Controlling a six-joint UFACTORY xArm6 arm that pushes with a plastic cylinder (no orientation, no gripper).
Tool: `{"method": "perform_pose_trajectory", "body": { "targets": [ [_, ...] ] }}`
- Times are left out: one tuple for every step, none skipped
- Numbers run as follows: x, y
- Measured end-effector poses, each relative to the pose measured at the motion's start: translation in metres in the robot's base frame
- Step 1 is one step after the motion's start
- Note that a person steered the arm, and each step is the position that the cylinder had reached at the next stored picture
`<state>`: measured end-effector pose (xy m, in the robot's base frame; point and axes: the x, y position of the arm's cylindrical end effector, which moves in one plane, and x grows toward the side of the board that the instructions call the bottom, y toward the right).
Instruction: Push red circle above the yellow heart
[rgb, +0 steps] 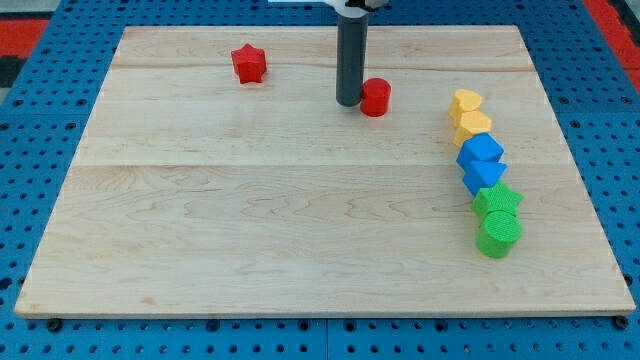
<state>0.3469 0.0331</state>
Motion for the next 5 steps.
{"method": "perform_pose_trajectory", "body": {
  "targets": [
    [0.004,0.000],
    [-0.002,0.010],
    [-0.015,0.031],
    [-0.019,0.042],
    [-0.020,0.043]
  ]
}}
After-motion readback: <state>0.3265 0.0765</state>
